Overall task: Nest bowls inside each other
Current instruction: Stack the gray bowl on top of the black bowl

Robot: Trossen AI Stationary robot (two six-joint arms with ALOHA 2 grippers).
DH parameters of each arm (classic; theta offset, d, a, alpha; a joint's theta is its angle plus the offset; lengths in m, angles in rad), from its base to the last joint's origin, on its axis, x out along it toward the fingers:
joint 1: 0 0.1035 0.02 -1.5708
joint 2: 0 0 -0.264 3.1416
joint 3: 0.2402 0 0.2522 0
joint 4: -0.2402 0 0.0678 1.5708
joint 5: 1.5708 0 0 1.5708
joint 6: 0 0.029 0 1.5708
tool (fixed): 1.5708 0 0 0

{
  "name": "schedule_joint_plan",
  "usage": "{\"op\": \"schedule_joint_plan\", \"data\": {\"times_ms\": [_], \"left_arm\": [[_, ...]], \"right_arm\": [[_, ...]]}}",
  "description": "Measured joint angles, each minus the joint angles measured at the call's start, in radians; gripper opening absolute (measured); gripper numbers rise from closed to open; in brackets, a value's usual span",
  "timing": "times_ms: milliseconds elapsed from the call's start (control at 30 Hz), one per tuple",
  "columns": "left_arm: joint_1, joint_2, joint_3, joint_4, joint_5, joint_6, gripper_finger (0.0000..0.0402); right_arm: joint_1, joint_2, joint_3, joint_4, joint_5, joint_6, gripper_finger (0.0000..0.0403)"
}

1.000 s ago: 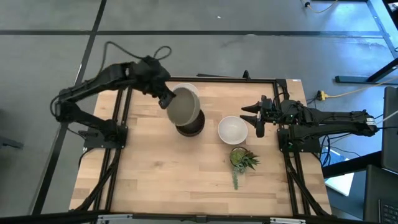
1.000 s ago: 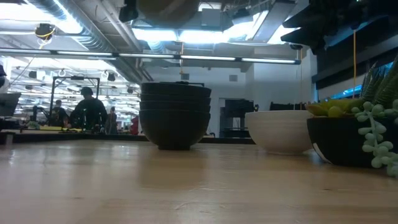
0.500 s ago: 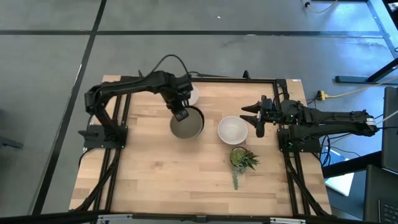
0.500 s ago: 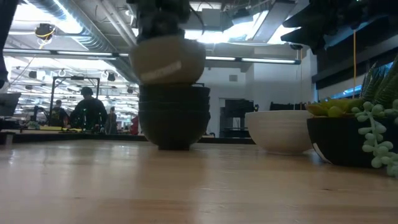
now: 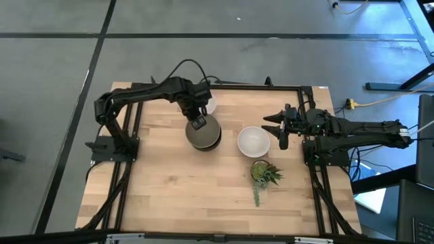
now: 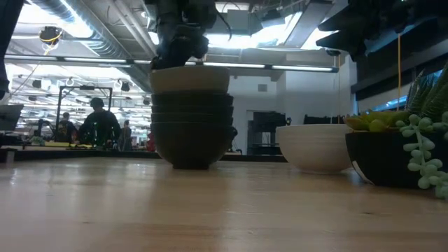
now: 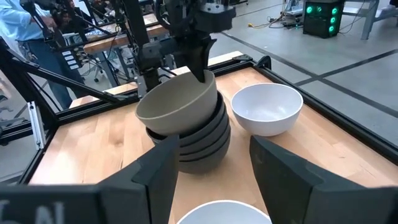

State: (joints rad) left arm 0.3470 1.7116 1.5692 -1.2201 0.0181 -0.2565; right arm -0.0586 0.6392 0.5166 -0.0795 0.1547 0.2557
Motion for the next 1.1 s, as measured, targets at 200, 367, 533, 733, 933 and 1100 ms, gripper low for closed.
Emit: {"op": "schedule_joint_plan", "data": {"times_ms": [200,367,533,733,933,1100], "left_arm": [[0.001,0.014,0.0,-0.007,-0.002,-0.002,0.0001],[0.001,0.025,0.0,-0.013,-0.003,-0.002,0.0001],[0.0,0.059,0.0,-0.022,-0.008,0.002,0.0001],[0.0,0.067,0.001,0.001,-0.006,0.032,0.0002],[0.0,0.051,-0.001,0.046,-0.009,0.033,0.0034],[-0.001,0.043,-0.001,0.043,0.003,0.057,0.0046]], "right_arm": [[0.0,0.0,0.0,-0.001,0.0,-0.004,0.0198],[0.0,0.0,0.0,-0.001,0.0,-0.005,0.0198],[0.0,0.0,0.0,-0.001,0.0,-0.004,0.0198],[0.0,0.0,0.0,-0.004,0.0,-0.003,0.0198],[0.0,0.0,0.0,-0.004,0.0,-0.003,0.0198],[0.0,0.0,0.0,-0.006,0.0,-0.003,0.0198]]}}
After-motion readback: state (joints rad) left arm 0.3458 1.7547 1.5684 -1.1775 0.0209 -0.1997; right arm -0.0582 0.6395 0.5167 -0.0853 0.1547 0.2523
